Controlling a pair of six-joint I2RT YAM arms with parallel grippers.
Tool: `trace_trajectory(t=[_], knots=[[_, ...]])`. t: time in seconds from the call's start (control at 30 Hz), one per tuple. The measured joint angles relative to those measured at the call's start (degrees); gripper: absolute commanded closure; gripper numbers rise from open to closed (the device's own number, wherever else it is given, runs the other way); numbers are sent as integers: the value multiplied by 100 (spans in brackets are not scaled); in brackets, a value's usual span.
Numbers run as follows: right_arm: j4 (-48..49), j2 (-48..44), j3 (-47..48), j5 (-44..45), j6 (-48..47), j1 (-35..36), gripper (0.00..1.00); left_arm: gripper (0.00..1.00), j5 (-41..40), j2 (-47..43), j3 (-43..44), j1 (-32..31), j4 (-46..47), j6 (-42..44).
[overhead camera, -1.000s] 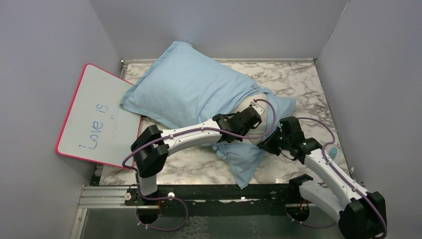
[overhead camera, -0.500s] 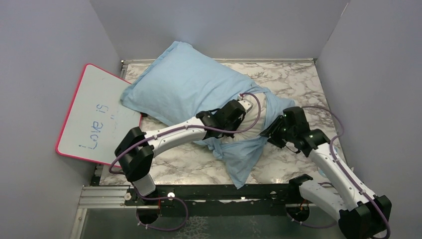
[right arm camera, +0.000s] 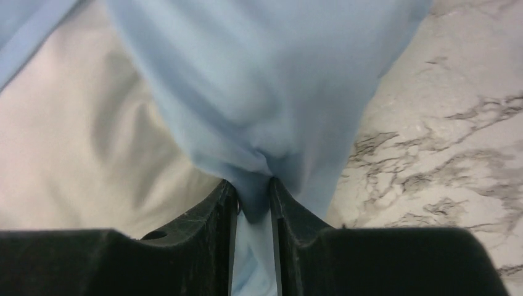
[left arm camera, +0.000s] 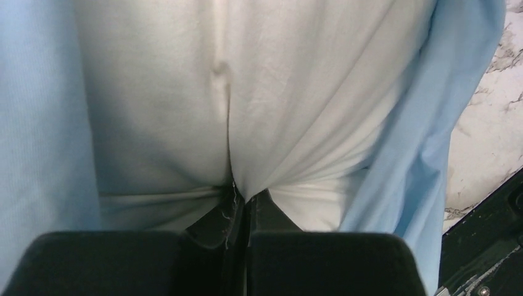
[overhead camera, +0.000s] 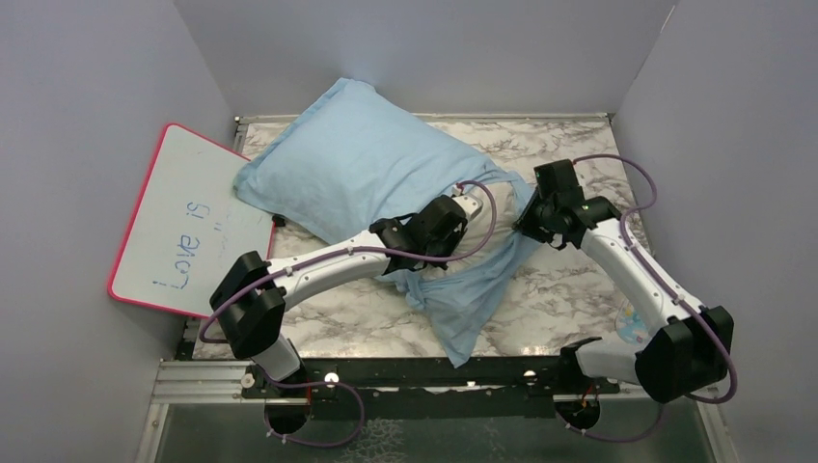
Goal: Remove the pillowcase from the pillow
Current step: Remove the pillow from the pillowcase.
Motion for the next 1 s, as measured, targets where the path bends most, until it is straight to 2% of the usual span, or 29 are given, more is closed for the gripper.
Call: trace_trajectory(t=[0.1, 0.17, 0.23, 0.3, 0.43, 0.5, 0.57, 0.6, 0.7, 0.87, 0.97, 1.0], knots=[[-63, 247, -35, 181, -66, -337, 77, 100, -2, -74, -66, 0, 31, -31], [-15, 234, -186, -31, -151, -922, 79, 100, -4, -127, -98, 0, 68, -55], [120, 229, -354, -496, -219, -1561, 80, 100, -4, -146, -98, 0, 144, -68], [291, 264, -538, -1145, -321, -2100, 86, 100, 0, -153, -98, 0, 254, -87], [557, 592, -743, -2079, -601, -2332, 86, 100, 26, -153, -98, 7, 245, -90], [702, 737, -872, -2350, -691, -2363, 81, 100, 87, -153, -90, 11, 201, -90], [717, 787, -916, -2472, -793, -2385, 70, 100, 153, -151, -68, 17, 149, -85], [691, 767, -903, -2485, -868, -2391, 60, 100, 175, -151, -55, 24, 133, -87], [531, 568, -807, -2524, -1032, -2417, 48, 100, 260, -151, 13, 52, 70, -87], [380, -402, -809, -2981, -1145, -2457, 38, 100, 337, -105, 157, 63, -46, -90], [396, -1045, -1088, -3558, -1128, -2459, 36, 100, 380, -63, 243, 66, -107, -103], [396, -1239, -1257, -3764, -1121, -2457, 30, 100, 398, -57, 256, 66, -127, -105]])
